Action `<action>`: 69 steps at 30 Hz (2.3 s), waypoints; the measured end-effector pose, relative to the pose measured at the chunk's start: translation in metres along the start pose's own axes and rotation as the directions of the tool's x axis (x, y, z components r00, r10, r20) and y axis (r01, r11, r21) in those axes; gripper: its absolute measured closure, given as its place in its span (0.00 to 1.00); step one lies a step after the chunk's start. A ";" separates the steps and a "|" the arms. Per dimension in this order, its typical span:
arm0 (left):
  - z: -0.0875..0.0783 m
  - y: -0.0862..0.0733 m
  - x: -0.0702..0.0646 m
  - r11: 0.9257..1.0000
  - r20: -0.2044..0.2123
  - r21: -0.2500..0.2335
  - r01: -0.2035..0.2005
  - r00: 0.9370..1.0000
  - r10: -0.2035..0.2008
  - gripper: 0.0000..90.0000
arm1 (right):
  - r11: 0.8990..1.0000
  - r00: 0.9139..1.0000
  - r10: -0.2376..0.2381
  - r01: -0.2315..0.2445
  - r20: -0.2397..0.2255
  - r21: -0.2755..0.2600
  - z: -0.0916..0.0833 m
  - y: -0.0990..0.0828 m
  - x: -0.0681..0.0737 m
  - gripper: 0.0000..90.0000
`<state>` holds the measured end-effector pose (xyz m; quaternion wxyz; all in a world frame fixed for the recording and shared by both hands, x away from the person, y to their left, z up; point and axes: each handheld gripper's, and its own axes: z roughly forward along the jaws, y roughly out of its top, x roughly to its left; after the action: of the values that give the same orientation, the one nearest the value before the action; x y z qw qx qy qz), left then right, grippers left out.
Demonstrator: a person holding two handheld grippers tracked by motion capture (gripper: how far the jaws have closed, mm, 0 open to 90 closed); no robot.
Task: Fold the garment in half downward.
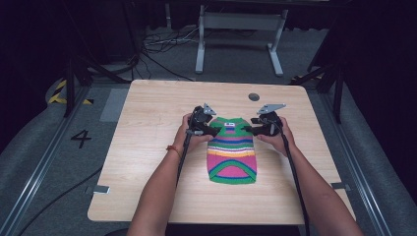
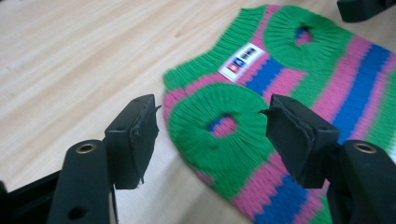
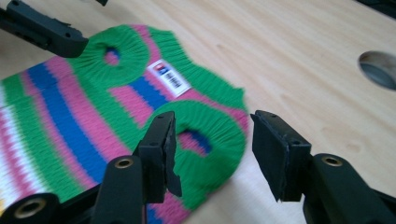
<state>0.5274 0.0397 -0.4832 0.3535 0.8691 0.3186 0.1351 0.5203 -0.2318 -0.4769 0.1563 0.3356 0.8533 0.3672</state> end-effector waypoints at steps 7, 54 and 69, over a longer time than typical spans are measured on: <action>0.018 0.011 0.016 0.996 -0.030 0.008 0.084 0.996 -0.084 0.48 | 0.999 0.999 0.045 -0.045 0.009 0.020 0.023 0.012 -0.018 0.62; -0.024 0.016 -0.008 0.987 0.043 -0.018 -0.158 0.986 0.159 0.92 | 0.996 0.988 -0.015 0.001 -0.157 -0.094 -0.009 0.014 -0.004 0.94; -0.062 -0.003 -0.033 0.968 0.104 -0.124 -0.217 0.968 0.230 0.92 | 0.987 0.969 -0.110 0.080 -0.219 -0.139 -0.047 0.001 0.022 0.93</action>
<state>0.4724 0.0520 -0.4412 0.4020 0.8848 0.1892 0.1403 0.4809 -0.2404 -0.4444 0.0969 0.2395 0.8550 0.4497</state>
